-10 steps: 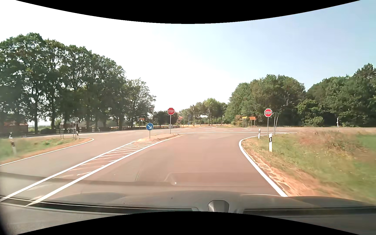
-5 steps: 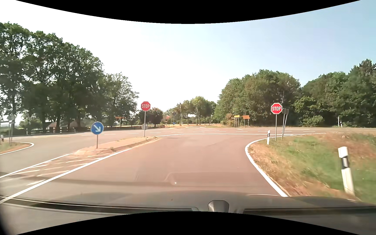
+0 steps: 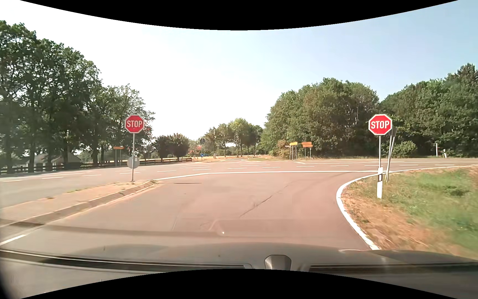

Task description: Follow the waypoints while adhering to traffic rules and regulations

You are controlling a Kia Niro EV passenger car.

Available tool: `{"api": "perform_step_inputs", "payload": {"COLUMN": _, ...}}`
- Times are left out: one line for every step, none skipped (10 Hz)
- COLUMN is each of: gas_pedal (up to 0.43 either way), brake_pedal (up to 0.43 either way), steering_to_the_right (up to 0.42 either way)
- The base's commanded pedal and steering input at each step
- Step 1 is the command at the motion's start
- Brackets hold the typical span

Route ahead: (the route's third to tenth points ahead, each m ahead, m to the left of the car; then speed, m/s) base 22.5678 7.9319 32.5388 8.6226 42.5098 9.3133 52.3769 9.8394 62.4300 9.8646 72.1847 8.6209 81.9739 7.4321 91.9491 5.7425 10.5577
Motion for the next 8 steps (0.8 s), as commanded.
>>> {"api": "perform_step_inputs", "payload": {"gas_pedal": 0.000, "brake_pedal": 0.341, "steering_to_the_right": 0.045}}
{"api": "perform_step_inputs", "payload": {"gas_pedal": 0.000, "brake_pedal": 0.341, "steering_to_the_right": 0.042}}
{"api": "perform_step_inputs", "payload": {"gas_pedal": 0.000, "brake_pedal": 0.348, "steering_to_the_right": 0.038}}
{"api": "perform_step_inputs", "payload": {"gas_pedal": 0.000, "brake_pedal": 0.348, "steering_to_the_right": 0.032}}
{"api": "perform_step_inputs", "payload": {"gas_pedal": 0.000, "brake_pedal": 0.348, "steering_to_the_right": 0.030}}
{"api": "perform_step_inputs", "payload": {"gas_pedal": 0.000, "brake_pedal": 0.354, "steering_to_the_right": 0.024}}
{"api": "perform_step_inputs", "payload": {"gas_pedal": 0.000, "brake_pedal": 0.366, "steering_to_the_right": 0.015}}
{"api": "perform_step_inputs", "payload": {"gas_pedal": 0.000, "brake_pedal": 0.378, "steering_to_the_right": 0.008}}
